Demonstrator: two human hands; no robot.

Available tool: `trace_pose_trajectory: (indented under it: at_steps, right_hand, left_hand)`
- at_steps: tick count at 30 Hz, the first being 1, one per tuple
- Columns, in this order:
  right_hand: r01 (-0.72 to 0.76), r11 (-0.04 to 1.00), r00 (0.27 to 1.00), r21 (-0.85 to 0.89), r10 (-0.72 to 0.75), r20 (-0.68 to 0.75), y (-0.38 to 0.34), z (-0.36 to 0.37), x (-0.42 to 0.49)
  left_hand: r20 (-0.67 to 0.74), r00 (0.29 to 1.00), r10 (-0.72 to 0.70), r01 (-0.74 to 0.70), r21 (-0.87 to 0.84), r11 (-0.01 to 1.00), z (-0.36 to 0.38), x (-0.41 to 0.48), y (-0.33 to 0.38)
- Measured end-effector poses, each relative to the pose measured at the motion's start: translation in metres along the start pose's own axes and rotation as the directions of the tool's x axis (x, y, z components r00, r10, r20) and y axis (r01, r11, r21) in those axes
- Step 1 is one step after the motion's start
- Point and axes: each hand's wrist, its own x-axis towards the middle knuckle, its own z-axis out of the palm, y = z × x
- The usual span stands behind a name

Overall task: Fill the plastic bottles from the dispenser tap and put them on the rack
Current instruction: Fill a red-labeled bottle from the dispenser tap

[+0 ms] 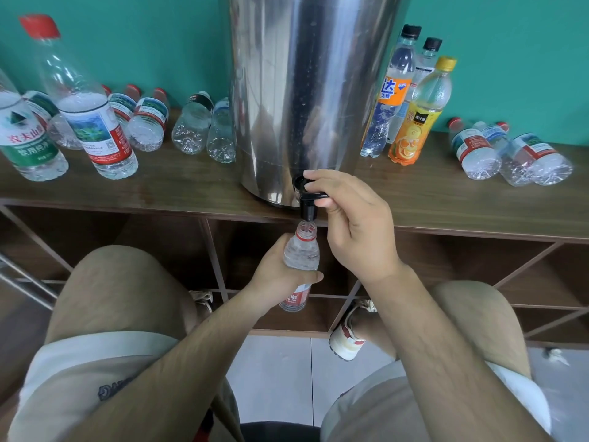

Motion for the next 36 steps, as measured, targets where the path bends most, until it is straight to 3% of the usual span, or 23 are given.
trace_pose_trajectory:
  at_steps: [12, 16, 18, 21, 23, 26, 31, 36]
  right_hand:
    - [-0.174, 0.985, 0.985, 0.003, 0.174, -0.002, -0.006, 0.003, 0.019]
    - [-0.195, 0.977, 0.981, 0.091, 0.192, 0.032, -0.002, 0.004, 0.020]
    - [-0.246, 0.958, 0.968, 0.150, 0.252, -0.023, 0.004, -0.002, 0.011]
    - [-0.451, 0.892, 0.891, -0.039, 0.447, -0.079, 0.030, -0.014, -0.006]
    - [-0.571, 0.776, 0.805, -0.266, 0.593, -0.001, 0.048, -0.020, -0.014]
    - [-0.614, 0.658, 0.680, -0.436, 0.721, 0.130, 0.059, -0.019, -0.018]
    - [-0.607, 0.682, 0.706, -0.408, 0.699, 0.117, 0.063, -0.011, -0.020]
    - [-0.601, 0.651, 0.670, -0.464, 0.727, 0.151, 0.061, -0.005, -0.016]
  left_hand:
    - [0.025, 1.000, -0.006, 0.008, -0.066, 0.998, -0.005, -0.010, 0.009]
    - [0.021, 1.000, -0.008, 0.010, -0.088, 0.996, -0.007, -0.012, 0.011]
    - [0.025, 1.000, -0.010, 0.012, -0.096, 0.995, -0.008, -0.013, 0.012]
    - [0.028, 1.000, -0.007, 0.009, -0.077, 0.997, -0.009, -0.014, 0.015]
    - [0.033, 0.999, -0.008, 0.011, -0.079, 0.997, -0.009, -0.016, 0.018]
    - [0.041, 0.999, -0.017, 0.021, -0.087, 0.996, -0.009, -0.018, 0.021]
    - [0.045, 0.999, -0.019, 0.022, -0.068, 0.997, -0.011, -0.021, 0.024]
    - [0.039, 0.999, -0.025, 0.027, -0.063, 0.998, -0.012, -0.022, 0.026]
